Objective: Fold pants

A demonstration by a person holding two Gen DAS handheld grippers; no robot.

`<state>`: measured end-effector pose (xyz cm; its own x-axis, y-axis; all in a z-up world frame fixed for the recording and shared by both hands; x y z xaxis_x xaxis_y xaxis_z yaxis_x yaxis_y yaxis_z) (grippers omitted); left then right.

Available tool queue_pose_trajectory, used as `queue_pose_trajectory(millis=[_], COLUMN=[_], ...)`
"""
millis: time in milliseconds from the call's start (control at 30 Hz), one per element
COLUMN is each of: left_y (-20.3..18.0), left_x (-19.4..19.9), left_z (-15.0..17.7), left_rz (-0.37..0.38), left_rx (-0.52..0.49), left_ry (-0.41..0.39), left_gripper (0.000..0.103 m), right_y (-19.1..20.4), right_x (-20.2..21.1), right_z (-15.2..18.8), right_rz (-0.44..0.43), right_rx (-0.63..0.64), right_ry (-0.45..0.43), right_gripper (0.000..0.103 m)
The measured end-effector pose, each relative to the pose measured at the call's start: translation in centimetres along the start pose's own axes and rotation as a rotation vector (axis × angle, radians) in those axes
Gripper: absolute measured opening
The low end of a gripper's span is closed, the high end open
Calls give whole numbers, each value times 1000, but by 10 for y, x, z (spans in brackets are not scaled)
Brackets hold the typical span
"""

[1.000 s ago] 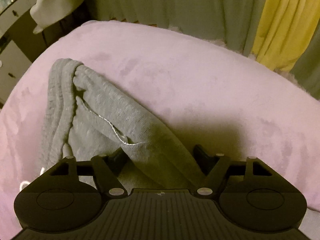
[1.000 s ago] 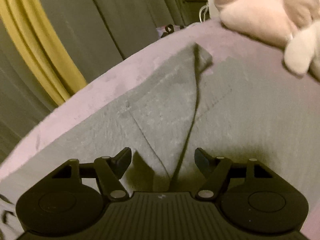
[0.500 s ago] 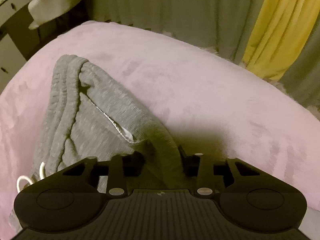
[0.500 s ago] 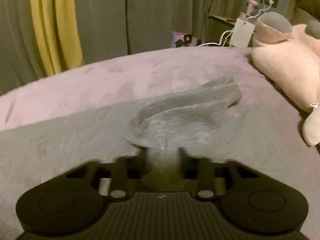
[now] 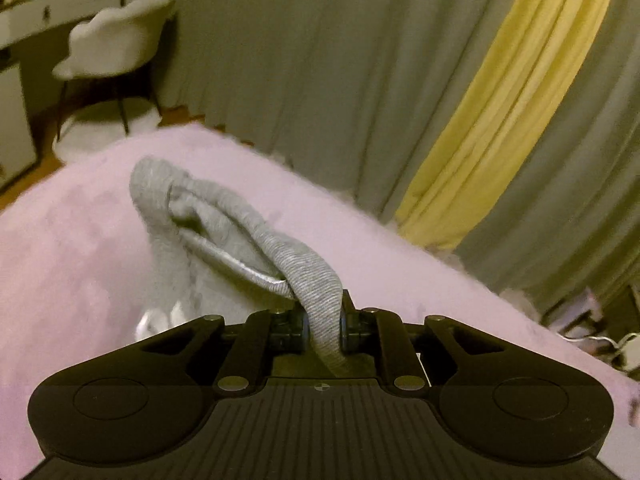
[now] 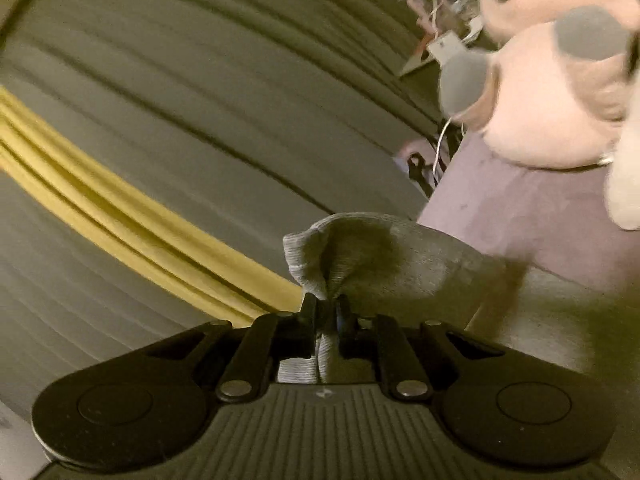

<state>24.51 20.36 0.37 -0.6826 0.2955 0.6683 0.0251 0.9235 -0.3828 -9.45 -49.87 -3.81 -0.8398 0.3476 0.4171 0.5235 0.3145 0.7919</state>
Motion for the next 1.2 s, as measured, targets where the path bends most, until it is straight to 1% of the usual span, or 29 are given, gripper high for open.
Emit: queue_pose_trajectory(millis=[33, 67, 100, 133, 167, 233, 267, 300, 400, 433, 533, 567, 633, 667, 733, 767, 833, 900, 933, 967, 1000, 1033, 1067, 1133, 1167, 1200], left_y=[10, 21, 31, 40, 47, 62, 66, 70, 71, 71, 68, 68, 68, 68, 67, 72, 74, 70, 68, 66, 64, 62, 60, 52, 45, 35], left_x=[10, 14, 14, 9, 1, -15, -21, -24, -27, -28, -36, -34, -29, -29, -24, -24, -18, -12, -9, -7, -4, 0, 3, 13, 18, 23], left_z=[19, 41, 66, 92, 116, 157, 169, 175, 166, 165, 167, 162, 162, 161, 162, 162, 159, 155, 153, 151, 150, 148, 146, 142, 139, 137], left_rz=[16, 19, 8, -17, -60, -157, -178, -179, -157, -156, -177, -180, -188, -192, -204, -211, -229, -268, -290, -308, -337, -372, -407, -497, -525, -552], left_rx=[11, 23, 33, 23, 0, -38, -32, -18, 23, 28, 32, 33, 22, 17, 16, 20, 34, 28, 18, 6, 1, -6, -16, -53, -86, -122], left_ry=[11, 35, 81, 139, 189, 287, 312, 311, 273, 271, 282, 282, 274, 276, 277, 278, 263, 237, 220, 207, 193, 178, 164, 118, 85, 50], left_gripper=[20, 24, 25, 25, 25, 25, 25, 25, 35, 41, 40, 40, 38, 37, 38, 38, 38, 40, 41, 45, 48, 54, 59, 63, 70, 75], right_y=[-14, -32, -48, -73, -97, -139, -153, -163, -160, -157, -153, -156, -158, -159, -159, -157, -153, -149, -150, -154, -162, -170, -176, -178, -172, -165], right_x=[10, 17, 19, 15, 10, -5, -7, -7, -9, -10, -13, -12, -11, -17, -16, -15, -8, 2, 7, 8, 8, 10, 15, 28, 32, 35], right_z=[3, 10, 18, 32, 45, 69, 77, 82, 88, 90, 86, 87, 89, 89, 87, 87, 83, 78, 76, 75, 74, 73, 70, 65, 63, 61], right_rz=[27, 78, 150, 247, 330, 484, 516, 523, 533, 536, 545, 547, 539, 538, 541, 543, 522, 463, 452, 481, 546, 635, 670, 677, 688, 700], right_rx=[16, 60, 102, 143, 157, 155, 124, 101, 141, 157, 173, 166, 147, 146, 154, 159, 152, 137, 141, 155, 167, 176, 168, 136, 171, 211], right_ry=[-5, 2, 18, 65, 112, 210, 233, 244, 228, 228, 235, 238, 236, 237, 241, 238, 215, 174, 153, 147, 149, 142, 130, 89, 63, 44], right_gripper=[9, 9, 9, 9, 9, 9, 9, 10, 14, 14, 15, 16, 16, 16, 15, 13, 11, 11, 11, 11, 12, 14, 20, 24, 24, 24])
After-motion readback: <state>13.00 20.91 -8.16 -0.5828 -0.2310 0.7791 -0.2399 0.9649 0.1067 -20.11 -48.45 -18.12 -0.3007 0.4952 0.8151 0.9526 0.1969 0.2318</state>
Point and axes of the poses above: each gripper's, at about its wrist camera, not at the fingertips, and x roughly against the way its jaws point, y to its left, z to its underside, the point moved 5 cm from there along -x, roughly the way its jaws point, and after that the axes turned 7 degrees about z, right-handed, at the moved point
